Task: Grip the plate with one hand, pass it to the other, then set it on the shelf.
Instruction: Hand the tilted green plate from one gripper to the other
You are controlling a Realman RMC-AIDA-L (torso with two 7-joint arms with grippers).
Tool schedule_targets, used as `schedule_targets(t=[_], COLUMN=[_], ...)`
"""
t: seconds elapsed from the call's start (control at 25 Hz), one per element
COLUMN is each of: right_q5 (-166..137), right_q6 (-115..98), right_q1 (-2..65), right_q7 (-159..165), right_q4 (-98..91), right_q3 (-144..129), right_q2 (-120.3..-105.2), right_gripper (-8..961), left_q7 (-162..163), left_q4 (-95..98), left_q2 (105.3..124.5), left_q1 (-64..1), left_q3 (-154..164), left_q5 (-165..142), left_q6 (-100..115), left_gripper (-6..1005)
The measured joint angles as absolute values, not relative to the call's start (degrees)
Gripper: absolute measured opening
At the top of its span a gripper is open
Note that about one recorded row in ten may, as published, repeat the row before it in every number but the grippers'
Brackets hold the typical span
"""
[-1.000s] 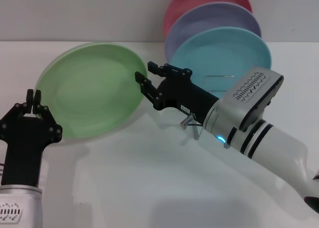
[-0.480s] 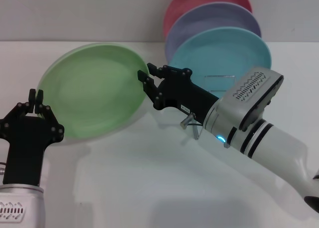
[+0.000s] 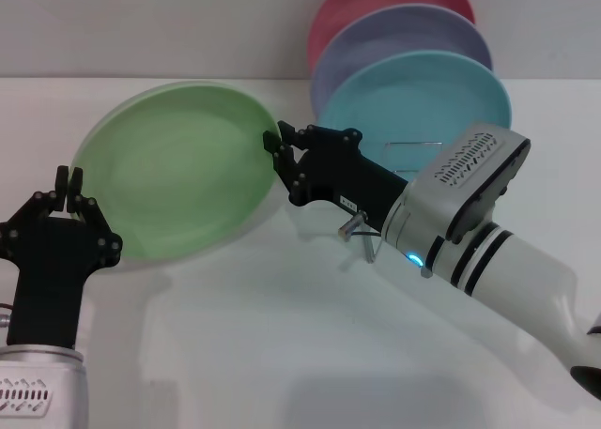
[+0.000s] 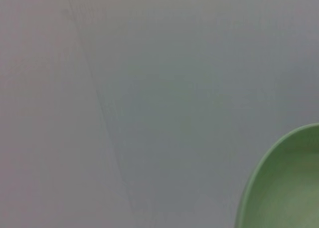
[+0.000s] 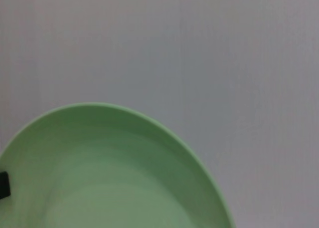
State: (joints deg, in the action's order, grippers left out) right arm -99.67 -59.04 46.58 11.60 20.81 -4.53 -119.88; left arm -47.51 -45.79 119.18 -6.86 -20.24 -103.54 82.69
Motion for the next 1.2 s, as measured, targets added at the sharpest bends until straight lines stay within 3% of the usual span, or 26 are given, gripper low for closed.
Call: schedule_targets(t=[1.2], right_q5=[-100.11], right_q6=[-58.97], right_q1=[46.58], right_q7=[11.60], right_q4=[20.82], right_q3=[-4.40], right_q2=[-119.88], right_gripper=[101], left_q7=[-48.44], left_q4=[-45.73], left_q2=[119.18], left_q1=[-7.12], left_q3=[-20.65], left_q5=[-103.45], left_q6=[81.90], left_gripper=[34])
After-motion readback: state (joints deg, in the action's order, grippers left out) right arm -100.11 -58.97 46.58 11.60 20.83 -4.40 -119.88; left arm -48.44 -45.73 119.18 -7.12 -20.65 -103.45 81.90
